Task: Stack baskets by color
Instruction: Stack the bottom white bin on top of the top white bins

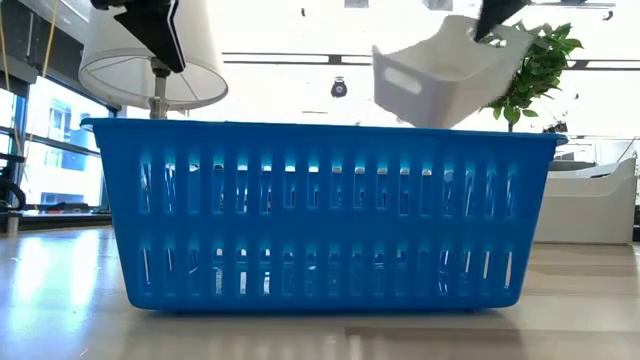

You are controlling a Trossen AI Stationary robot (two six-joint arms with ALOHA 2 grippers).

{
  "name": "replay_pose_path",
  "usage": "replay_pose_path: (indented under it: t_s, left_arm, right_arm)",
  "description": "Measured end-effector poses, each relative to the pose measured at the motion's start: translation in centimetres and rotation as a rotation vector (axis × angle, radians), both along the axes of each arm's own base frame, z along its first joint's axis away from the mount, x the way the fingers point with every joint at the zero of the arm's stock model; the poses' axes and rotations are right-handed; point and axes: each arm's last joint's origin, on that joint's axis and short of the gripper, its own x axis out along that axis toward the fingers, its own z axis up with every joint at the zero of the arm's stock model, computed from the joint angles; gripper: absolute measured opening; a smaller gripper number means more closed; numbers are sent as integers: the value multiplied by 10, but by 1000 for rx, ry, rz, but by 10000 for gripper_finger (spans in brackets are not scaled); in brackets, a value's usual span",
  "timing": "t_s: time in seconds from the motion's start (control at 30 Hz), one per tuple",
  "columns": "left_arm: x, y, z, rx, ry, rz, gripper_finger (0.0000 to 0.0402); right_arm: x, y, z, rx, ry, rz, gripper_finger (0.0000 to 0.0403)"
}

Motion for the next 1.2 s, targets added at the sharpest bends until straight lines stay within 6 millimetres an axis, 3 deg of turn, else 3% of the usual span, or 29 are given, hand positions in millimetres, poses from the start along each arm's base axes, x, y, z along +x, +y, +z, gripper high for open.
replay_pose_path:
  t_s: [0.33,0.6,0.77,1.2]
  left_arm:
    - [0,-1,-1,-23,13,-9,145]
    - [0,-1,-1,-24,10,-6,145]
    - [0,-1,-1,-24,11,-6,145]
    - [0,-1,-1,-17,28,-29,145]
  right_arm:
    - [-88,-17,-38,140,-328,-207,0]
    - [-135,-24,-58,329,-549,-311,0]
    - [-146,-25,-68,465,-623,-381,0]
    - [-145,-22,-73,617,-624,-554,0]
